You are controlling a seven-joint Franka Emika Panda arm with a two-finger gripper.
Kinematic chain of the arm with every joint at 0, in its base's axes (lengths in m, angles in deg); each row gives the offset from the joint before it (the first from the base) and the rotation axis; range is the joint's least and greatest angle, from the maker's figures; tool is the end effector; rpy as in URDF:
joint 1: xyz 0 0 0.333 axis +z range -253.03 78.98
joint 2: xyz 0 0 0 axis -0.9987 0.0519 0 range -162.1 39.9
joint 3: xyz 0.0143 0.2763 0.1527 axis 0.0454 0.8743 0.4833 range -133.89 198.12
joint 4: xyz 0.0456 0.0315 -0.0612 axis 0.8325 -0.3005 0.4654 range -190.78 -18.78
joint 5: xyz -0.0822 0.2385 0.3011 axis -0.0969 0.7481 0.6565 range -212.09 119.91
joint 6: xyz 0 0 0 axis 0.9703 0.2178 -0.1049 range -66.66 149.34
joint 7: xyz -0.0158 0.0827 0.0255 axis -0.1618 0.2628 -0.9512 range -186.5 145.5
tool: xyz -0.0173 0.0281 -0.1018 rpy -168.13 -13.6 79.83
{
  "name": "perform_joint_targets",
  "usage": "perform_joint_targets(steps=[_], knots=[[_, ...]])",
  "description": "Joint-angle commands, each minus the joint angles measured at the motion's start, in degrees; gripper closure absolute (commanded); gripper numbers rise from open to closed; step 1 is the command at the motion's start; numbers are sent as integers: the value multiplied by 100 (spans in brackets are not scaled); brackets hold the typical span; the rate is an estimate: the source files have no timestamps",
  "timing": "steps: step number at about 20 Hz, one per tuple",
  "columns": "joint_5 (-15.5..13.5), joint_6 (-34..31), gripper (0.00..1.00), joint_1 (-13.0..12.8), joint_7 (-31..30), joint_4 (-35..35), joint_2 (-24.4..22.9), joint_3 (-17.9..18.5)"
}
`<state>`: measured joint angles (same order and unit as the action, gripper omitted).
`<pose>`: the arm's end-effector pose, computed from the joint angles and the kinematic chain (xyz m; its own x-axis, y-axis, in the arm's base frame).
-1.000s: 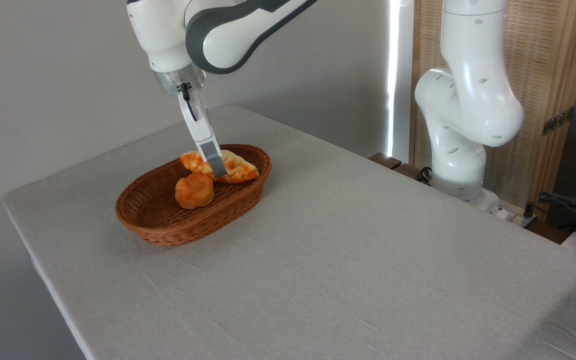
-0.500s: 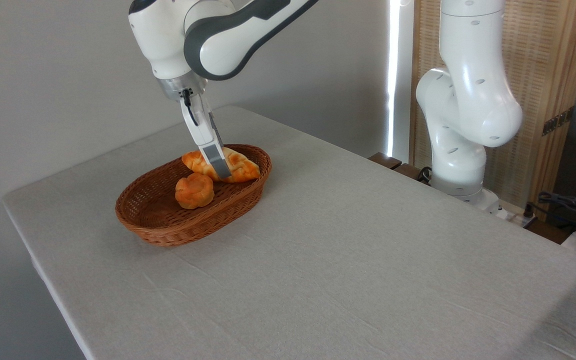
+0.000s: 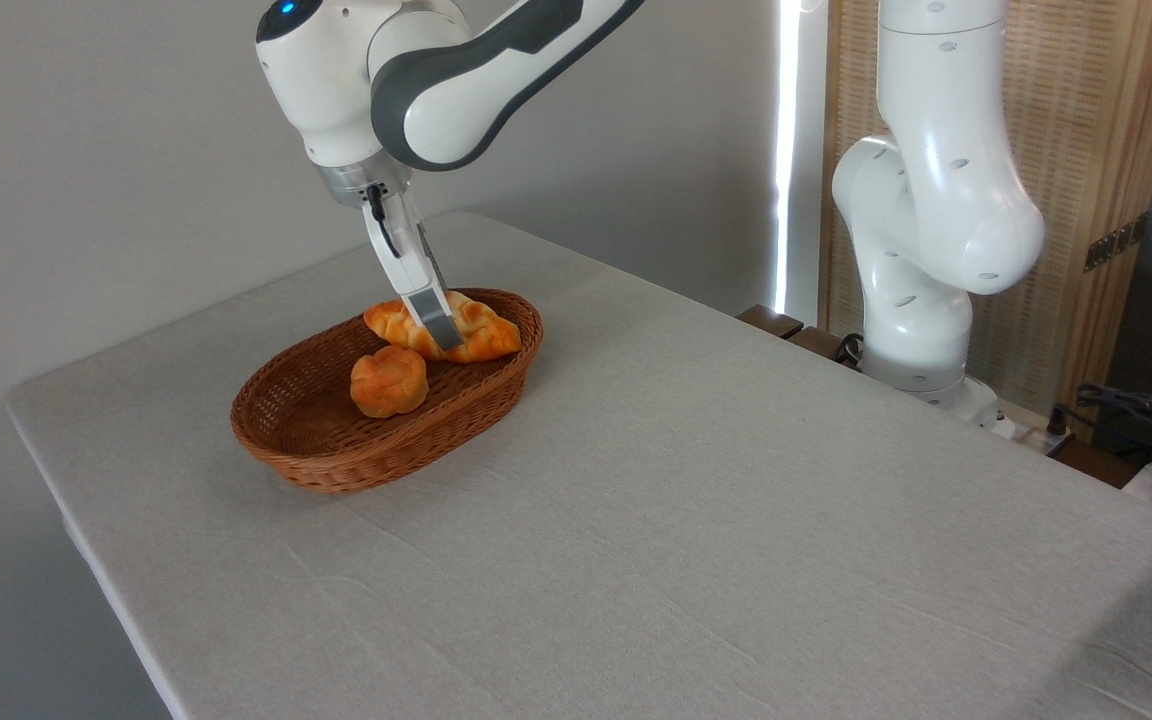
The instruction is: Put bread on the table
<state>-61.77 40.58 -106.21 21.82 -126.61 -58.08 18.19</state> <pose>0.4536 -0.3191 0.4425 0.3507 -0.9348 0.0562 -0.8997 -0.3197 0.2973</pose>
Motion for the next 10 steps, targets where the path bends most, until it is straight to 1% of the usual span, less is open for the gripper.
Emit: perform_joint_targets(steps=[1, 2, 4, 8, 10], knots=[[-102, 11, 82, -16, 101, -14, 6, 66], [-102, 11, 84, -16, 127, -14, 6, 57], [-102, 11, 94, -7, 294, -14, -3, 66], [-102, 11, 100, -7, 365, -5, -3, 83], [-102, 11, 100, -7, 365, -5, -3, 92]])
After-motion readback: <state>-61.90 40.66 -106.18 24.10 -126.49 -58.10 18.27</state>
